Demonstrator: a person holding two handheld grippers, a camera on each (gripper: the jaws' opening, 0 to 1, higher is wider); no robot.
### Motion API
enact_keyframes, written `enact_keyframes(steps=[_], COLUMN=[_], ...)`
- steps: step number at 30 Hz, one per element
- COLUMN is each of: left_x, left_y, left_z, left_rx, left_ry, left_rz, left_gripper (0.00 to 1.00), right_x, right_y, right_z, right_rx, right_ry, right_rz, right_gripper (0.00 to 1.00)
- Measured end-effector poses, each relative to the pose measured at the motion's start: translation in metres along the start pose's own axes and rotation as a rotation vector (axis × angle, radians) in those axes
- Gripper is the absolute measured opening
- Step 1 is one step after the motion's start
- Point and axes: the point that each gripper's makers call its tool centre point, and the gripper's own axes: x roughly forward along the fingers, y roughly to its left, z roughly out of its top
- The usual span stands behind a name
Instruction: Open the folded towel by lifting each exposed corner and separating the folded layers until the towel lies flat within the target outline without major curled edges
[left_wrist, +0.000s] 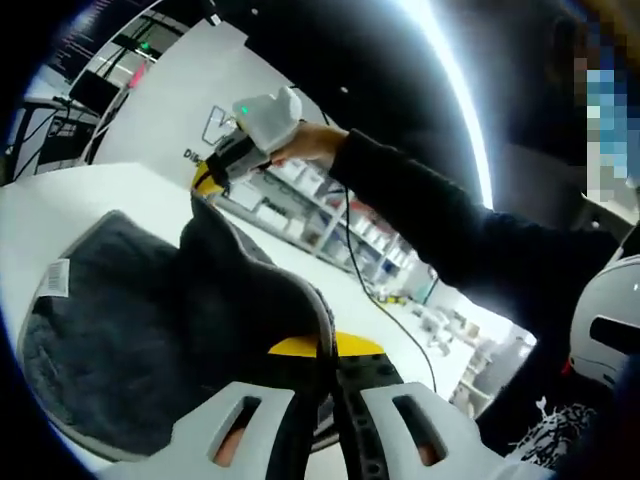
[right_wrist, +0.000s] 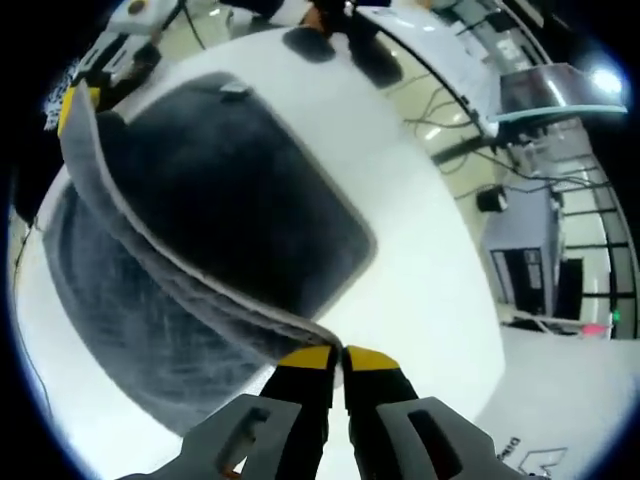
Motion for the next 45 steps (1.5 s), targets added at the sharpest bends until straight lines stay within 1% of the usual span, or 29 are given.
enact_keyframes(steps=[9, 12, 15, 18, 22, 27, 30, 32, 37, 38, 39, 40, 41, 42, 43, 44, 45], left_x=[0.003, 0.005, 0.006, 0.008, 0.011, 0.016, 0.019, 0.023, 0.027, 0.027, 0.027, 0.028, 0.028, 0.030, 0.031, 0.033, 0.033], left_y=[-0.006, -0.005, -0.005, -0.005, -0.008, -0.012, -0.021, -0.026, -0.031, -0.033, -0.032, -0.034, -0.042, -0.049, -0.054, -0.057, -0.055], left_z=[-0.002, 0.001, 0.009, 0.010, 0.005, 0.004, 0.004, 0.004, -0.001, -0.003, -0.004, -0.001, 0.002, 0.005, 0.007, 0.009, 0.010], left_rx=[-0.006, -0.023, -0.040, -0.039, -0.033, -0.040, -0.002, 0.009, -0.015, -0.005, 0.055, 0.154, 0.226, 0.264, 0.271, 0.261, 0.261], left_ry=[-0.001, -0.013, -0.034, -0.041, -0.036, -0.030, -0.019, -0.013, -0.002, 0.002, 0.014, 0.011, 0.003, -0.003, -0.006, -0.005, -0.004], left_rz=[-0.018, -0.021, -0.028, -0.026, -0.027, -0.045, -0.056, -0.067, -0.086, -0.086, -0.072, -0.052, -0.050, -0.054, -0.059, -0.064, -0.069], left_gripper=[0.00, 0.00, 0.00, 0.00, 0.00, 0.00, 0.00, 0.00, 0.00, 0.00, 0.00, 0.00, 0.00, 0.00, 0.00, 0.00, 0.00], right_x=[-0.007, -0.009, -0.009, -0.010, -0.015, -0.018, -0.023, -0.027, -0.033, -0.034, -0.035, -0.036, -0.037, -0.038, -0.039, -0.040, -0.042], right_y=[0.009, 0.010, 0.011, 0.012, 0.015, 0.020, 0.022, 0.022, 0.030, 0.032, 0.034, 0.035, 0.036, 0.038, 0.039, 0.040, 0.041], right_z=[-0.010, -0.014, -0.019, -0.021, -0.024, -0.025, -0.025, -0.026, -0.035, -0.038, -0.039, -0.041, -0.042, -0.043, -0.043, -0.042, -0.042], right_rx=[0.014, 0.024, 0.033, 0.046, 0.062, 0.062, 0.062, 0.069, 0.076, 0.079, 0.082, 0.086, 0.088, 0.093, 0.094, 0.095, 0.093], right_ry=[0.016, 0.023, 0.033, 0.030, 0.025, 0.029, 0.027, 0.022, 0.042, 0.045, 0.047, 0.050, 0.052, 0.051, 0.050, 0.052, 0.055], right_rz=[-0.012, -0.026, -0.037, -0.043, -0.048, -0.049, -0.057, -0.069, -0.081, -0.082, -0.082, -0.083, -0.083, -0.082, -0.082, -0.086, -0.091], right_gripper=[0.00, 0.00, 0.00, 0.00, 0.00, 0.00, 0.00, 0.00, 0.00, 0.00, 0.00, 0.00, 0.00, 0.00, 0.00, 0.00, 0.00])
